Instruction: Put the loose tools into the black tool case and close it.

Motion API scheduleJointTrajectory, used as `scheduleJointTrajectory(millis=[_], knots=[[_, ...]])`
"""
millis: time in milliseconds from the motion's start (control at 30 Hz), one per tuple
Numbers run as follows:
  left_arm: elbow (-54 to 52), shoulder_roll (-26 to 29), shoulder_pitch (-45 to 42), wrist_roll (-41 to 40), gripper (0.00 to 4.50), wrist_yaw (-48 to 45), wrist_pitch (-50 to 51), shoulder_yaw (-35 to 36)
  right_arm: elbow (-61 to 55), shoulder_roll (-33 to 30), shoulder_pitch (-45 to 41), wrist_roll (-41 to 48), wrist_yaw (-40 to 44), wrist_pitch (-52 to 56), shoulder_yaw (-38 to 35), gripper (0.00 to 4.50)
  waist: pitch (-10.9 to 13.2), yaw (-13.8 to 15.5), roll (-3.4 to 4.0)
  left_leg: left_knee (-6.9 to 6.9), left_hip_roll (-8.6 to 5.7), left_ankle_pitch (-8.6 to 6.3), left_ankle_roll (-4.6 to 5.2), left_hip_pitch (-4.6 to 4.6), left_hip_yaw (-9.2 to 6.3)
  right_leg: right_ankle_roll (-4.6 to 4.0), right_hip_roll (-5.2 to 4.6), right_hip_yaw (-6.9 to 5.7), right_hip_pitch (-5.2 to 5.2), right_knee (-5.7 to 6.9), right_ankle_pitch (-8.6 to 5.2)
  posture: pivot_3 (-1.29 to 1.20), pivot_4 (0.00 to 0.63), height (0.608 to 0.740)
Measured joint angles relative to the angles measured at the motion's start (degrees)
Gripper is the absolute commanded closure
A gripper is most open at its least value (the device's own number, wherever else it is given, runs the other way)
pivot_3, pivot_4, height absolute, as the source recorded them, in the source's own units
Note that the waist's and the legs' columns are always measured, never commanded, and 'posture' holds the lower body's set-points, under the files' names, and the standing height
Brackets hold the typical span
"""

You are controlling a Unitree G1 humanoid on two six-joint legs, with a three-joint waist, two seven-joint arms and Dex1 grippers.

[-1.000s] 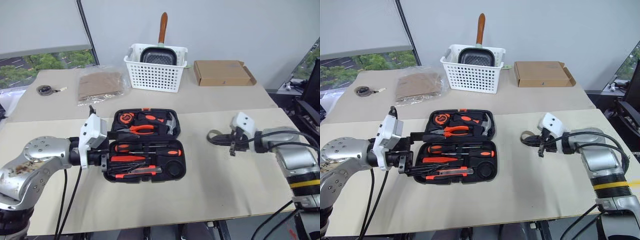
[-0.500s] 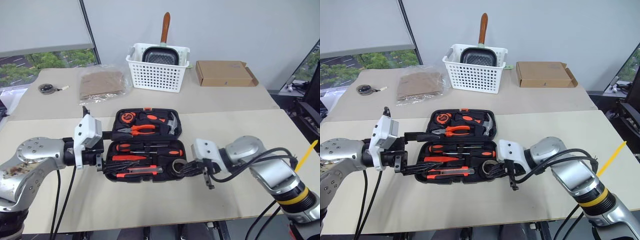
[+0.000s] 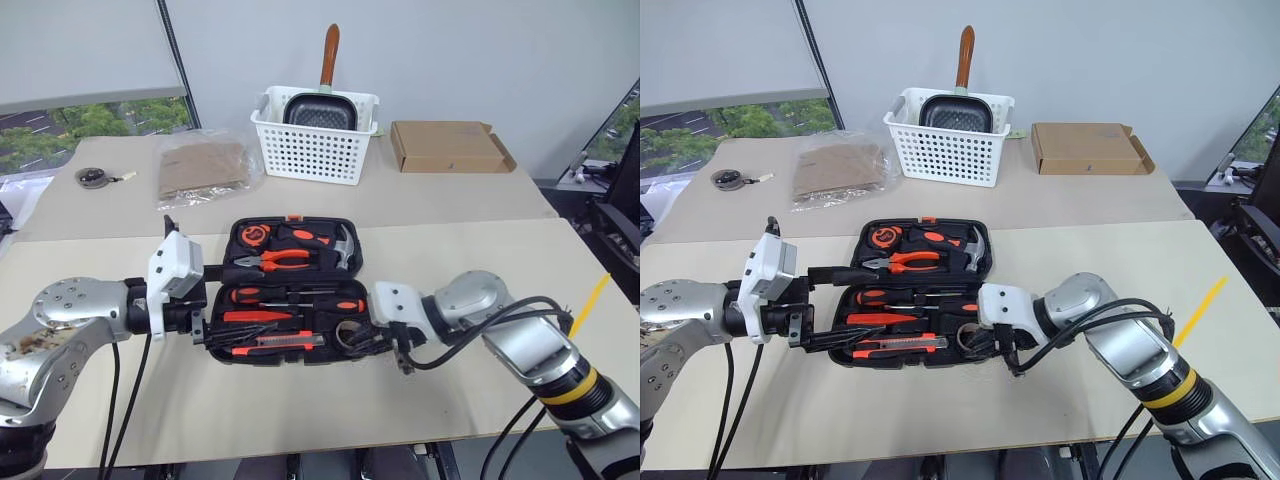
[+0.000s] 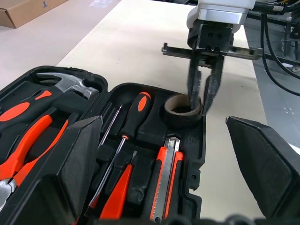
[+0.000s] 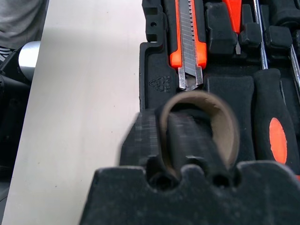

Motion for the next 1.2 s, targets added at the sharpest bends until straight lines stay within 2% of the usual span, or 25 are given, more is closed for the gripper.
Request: scheduleJointTrajectory(millis=[100, 167, 233, 267, 433, 533, 667, 867, 967, 1000, 1033, 1067, 1200], knots=[[0.0, 0.0, 0.1, 0.0, 0.0, -0.1, 0.0, 0.0, 0.2, 0.1, -0.1, 0.0, 0.0, 0.0, 0.0, 1.58, 0.0, 0.0, 0.0, 0.0, 0.0, 0.0, 0.0, 0.0, 0.0, 0.0, 0.0, 0.0, 0.0, 0.0, 0.0, 0.0, 0.15, 0.7], [0.0, 0.0, 0.1, 0.0, 0.0, -0.1, 0.0, 0.0, 0.1, 0.0, -0.2, 0.0, 0.3, 0.0, 0.0, 0.69, 0.0, 0.0, 0.0, 0.0, 0.0, 0.0, 0.0, 0.0, 0.0, 0.0, 0.0, 0.0, 0.0, 0.0, 0.0, 0.0, 0.15, 0.7], [0.0, 0.0, 0.1, 0.0, 0.0, -0.3, 0.0, 0.0, 0.1, -0.3, -0.2, 0.2, 0.6, 0.0, -0.2, 0.15, 0.0, 0.0, 0.0, 0.0, 0.0, 0.0, 0.0, 0.0, 0.0, 0.0, 0.0, 0.0, 0.0, 0.0, 0.0, 0.0, 0.15, 0.7], [0.0, 0.0, 0.1, 0.0, 0.0, -0.3, -0.1, 0.0, 0.1, -0.4, -0.2, 0.5, 0.6, 0.0, -0.6, 0.03, 0.0, 0.0, 0.0, 0.0, 0.0, 0.0, 0.0, 0.0, 0.0, 0.0, 0.0, 0.0, 0.0, 0.0, 0.0, 0.0, 0.15, 0.7], [2.7, -1.9, 0.2, 0.1, 0.0, 1.1, -1.2, 1.8, 4.7, 2.7, -1.3, 3.2, -3.1, 0.7, -8.1, 0.03, 0.0, 0.0, -0.01, 0.0, 0.0, 0.02, -0.03, 0.05, 0.0, 0.0, 0.01, 0.0, 0.05, 0.02, 0.01, 0.0, 0.15, 0.7], [8.1, -5.2, 0.3, 1.5, 0.0, 4.1, -2.7, 2.7, 13.7, 6.9, -3.4, 4.9, -8.7, 1.6, -14.1, 0.03, 0.0, -0.1, -0.02, -0.01, 0.0, 0.06, -0.08, 0.08, 0.01, -0.04, 0.03, -0.03, 0.07, 0.03, 0.08, 0.0, 0.15, 0.7], [17.8, -8.1, -0.3, 2.4, 0.0, 7.3, -2.7, 4.1, 26.3, 12.1, -7.2, 4.7, -16.3, 2.6, -18.1, 0.03, 0.0, -0.1, -0.04, -0.01, 0.02, 0.26, 0.18, 0.05, 0.01, -0.08, 0.1, -0.04, 0.0, 0.1, 0.1, 0.0, 0.15, 0.7], [36.4, -8.6, -9.2, 9.4, 0.0, 11.5, -2.2, 2.0, 48.2, 20.2, -18.1, 3.9, -28.3, 9.8, -23.2, 0.03, 0.0, -0.2, -0.04, -0.06, 0.02, 0.39, 0.25, -0.12, 0.05, -0.51, 0.15, -0.02, -0.2, 0.19, 0.33, 0.0, 0.15, 0.7], [43.7, -9.7, -14.6, 9.4, 0.0, 11.9, -0.2, 1.9, 56.5, 23.0, -22.9, 5.2, -30.1, 12.7, -26.4, 0.03, 0.0, -0.3, -0.05, -0.07, 0.0, 0.45, 0.15, -0.21, 0.05, -0.54, 0.15, -0.04, -0.23, 0.18, 0.36, 0.0, 0.15, 0.7], [45.8, -10.0, -16.4, 9.2, 0.0, 11.6, 1.0, 1.9, 58.7, 23.6, -24.1, 5.3, -30.2, 12.9, -26.8, 0.03, 0.0, -0.4, -0.06, -0.1, -0.01, 0.64, -0.16, -0.23, 0.05, -0.53, 0.15, -0.05, -0.23, 0.16, 0.36, 0.0, 0.15, 0.7], [48.2, -10.1, -18.1, 9.0, 0.0, 11.3, 2.4, 1.9, 60.7, 24.0, -24.9, 5.3, -30.2, 12.9, -27.1, 0.53, 0.0, -0.5, -0.06, -0.13, -0.03, 0.63, -0.16, -0.28, 0.05, -0.52, 0.15, -0.06, -0.24, 0.18, 0.35, 0.0, 0.15, 0.7], [50.6, -10.3, -19.7, 9.1, 0.0, 11.1, 3.1, 1.8, 62.0, 24.2, -25.3, 5.3, -30.1, 12.9, -27.4, 0.66, 0.0, -0.5, -0.06, -0.18, -0.04, 0.63, -0.16, -0.3, 0.05, -0.49, 0.14, -0.07, -0.23, 0.24, 0.37, 0.0, 0.15, 0.7], [58.0, -11.4, -23.9, 10.8, 0.0, 10.4, 3.8, 0.7, 64.8, 24.5, -25.8, 5.2, -28.6, 13.3, -27.9, 2.07, 0.0, -1.0, -0.07, -0.17, -0.09, 0.63, -0.14, -0.44, 0.06, -0.4, 0.14, -0.09, -0.26, 0.22, 0.41, 0.0, 0.15, 0.7]])
